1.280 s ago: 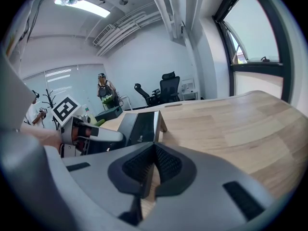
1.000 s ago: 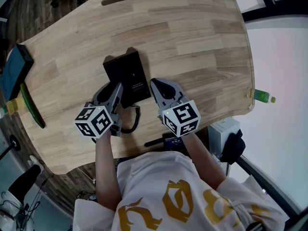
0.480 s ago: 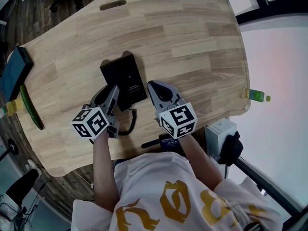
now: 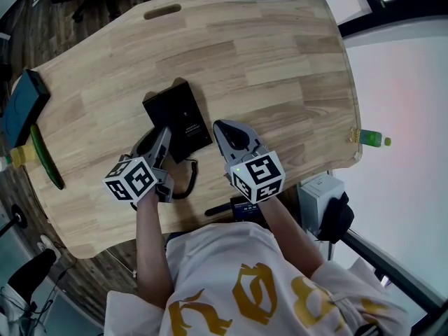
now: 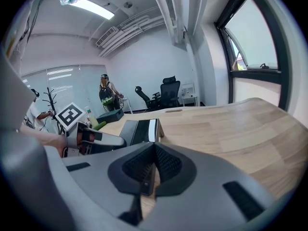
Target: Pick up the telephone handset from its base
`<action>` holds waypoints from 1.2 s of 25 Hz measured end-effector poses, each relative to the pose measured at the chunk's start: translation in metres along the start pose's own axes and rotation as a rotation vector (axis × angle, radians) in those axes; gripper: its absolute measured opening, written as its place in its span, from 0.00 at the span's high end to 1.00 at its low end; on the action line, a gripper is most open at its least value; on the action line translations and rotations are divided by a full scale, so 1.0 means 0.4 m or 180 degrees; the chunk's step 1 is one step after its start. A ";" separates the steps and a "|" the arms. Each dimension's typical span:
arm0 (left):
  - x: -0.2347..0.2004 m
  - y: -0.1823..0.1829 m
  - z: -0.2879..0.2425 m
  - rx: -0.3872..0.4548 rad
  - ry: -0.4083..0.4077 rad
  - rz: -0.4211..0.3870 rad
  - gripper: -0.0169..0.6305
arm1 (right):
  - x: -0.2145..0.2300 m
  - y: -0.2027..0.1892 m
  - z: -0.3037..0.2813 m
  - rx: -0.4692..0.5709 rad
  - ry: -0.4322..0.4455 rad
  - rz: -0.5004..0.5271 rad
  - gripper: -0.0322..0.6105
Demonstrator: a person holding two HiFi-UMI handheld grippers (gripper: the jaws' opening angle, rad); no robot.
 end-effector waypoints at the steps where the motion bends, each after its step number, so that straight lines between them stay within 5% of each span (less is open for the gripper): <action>1: 0.001 0.000 0.001 0.0001 0.0006 -0.0007 0.81 | -0.001 0.001 0.000 0.0001 0.0006 0.0004 0.94; 24: -0.016 -0.015 0.030 -0.0094 0.0379 -0.0061 0.80 | -0.008 -0.012 0.017 0.0004 0.0062 0.0003 0.94; 30: -0.015 -0.016 0.027 -0.0110 0.0311 -0.0083 0.82 | -0.013 -0.014 0.016 -0.0009 0.0082 -0.0003 0.94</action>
Point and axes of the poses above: the fingertips, and each gripper's own axes: z backward along the fingers, x to its right, y out of its top, the point moved 6 cm from there along z, backward along the fingers, and after that the axes turned 4 degrees about y, right-handed, at the moved point
